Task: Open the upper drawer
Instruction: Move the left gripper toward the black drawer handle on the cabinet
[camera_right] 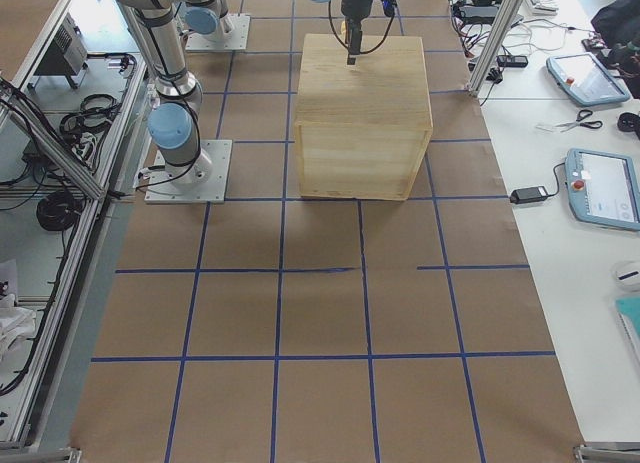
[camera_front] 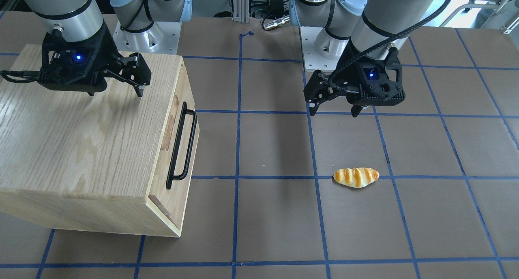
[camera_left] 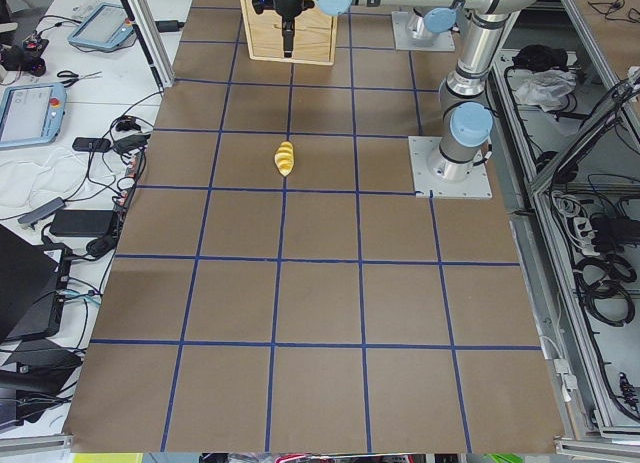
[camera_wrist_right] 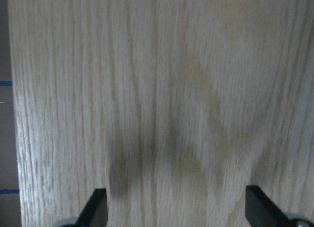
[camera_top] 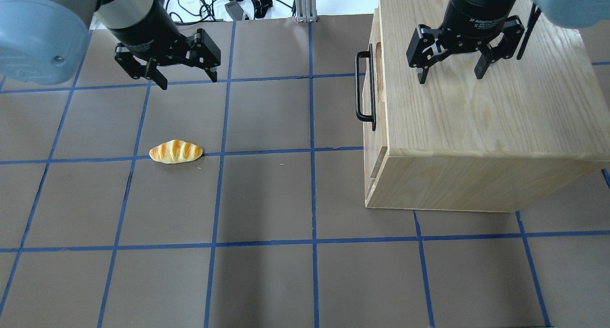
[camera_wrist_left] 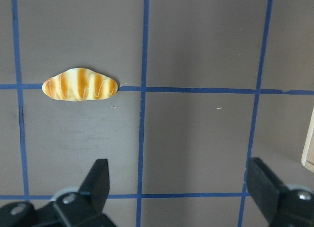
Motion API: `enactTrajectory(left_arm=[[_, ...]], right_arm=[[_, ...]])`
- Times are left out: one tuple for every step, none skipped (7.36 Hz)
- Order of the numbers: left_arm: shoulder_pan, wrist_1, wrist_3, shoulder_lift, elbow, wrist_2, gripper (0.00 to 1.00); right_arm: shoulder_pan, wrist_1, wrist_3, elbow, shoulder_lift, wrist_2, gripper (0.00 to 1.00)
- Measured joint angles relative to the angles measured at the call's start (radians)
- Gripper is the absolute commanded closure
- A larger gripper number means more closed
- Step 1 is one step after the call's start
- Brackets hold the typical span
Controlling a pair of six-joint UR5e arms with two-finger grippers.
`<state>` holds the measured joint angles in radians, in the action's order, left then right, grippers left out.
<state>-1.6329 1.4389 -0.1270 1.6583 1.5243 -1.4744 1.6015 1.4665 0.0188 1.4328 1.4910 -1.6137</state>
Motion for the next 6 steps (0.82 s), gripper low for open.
enactTrajectory(left_arm=[[-0.04, -0.043, -0.035, 0.023, 0.0, 0.006, 0.0], [-0.075, -0.09, -0.071, 0.046, -0.002, 0.012, 0.0], [-0.106, -0.144, -0.125, 0.07, -0.003, 0.034, 0.0], [-0.137, -0.193, -0.174, 0.093, -0.008, 0.065, 0.0], [-0.166, -0.226, -0.215, 0.117, -0.022, 0.084, 0.0], [-0.191, -0.252, -0.249, 0.141, -0.043, 0.104, 0.0]], right_arm=[[0.0, 0.0, 0.001, 0.0, 0.0, 0.0, 0.0], [0.0, 0.0, 0.001, 0.0, 0.0, 0.0, 0.0], [0.0, 0.0, 0.001, 0.0, 0.0, 0.0, 0.0], [0.0, 0.0, 0.001, 0.0, 0.0, 0.0, 0.0], [0.0, 0.0, 0.0, 0.0, 0.0, 0.0, 0.0], [0.0, 0.0, 0.0, 0.0, 0.0, 0.0, 0.0]])
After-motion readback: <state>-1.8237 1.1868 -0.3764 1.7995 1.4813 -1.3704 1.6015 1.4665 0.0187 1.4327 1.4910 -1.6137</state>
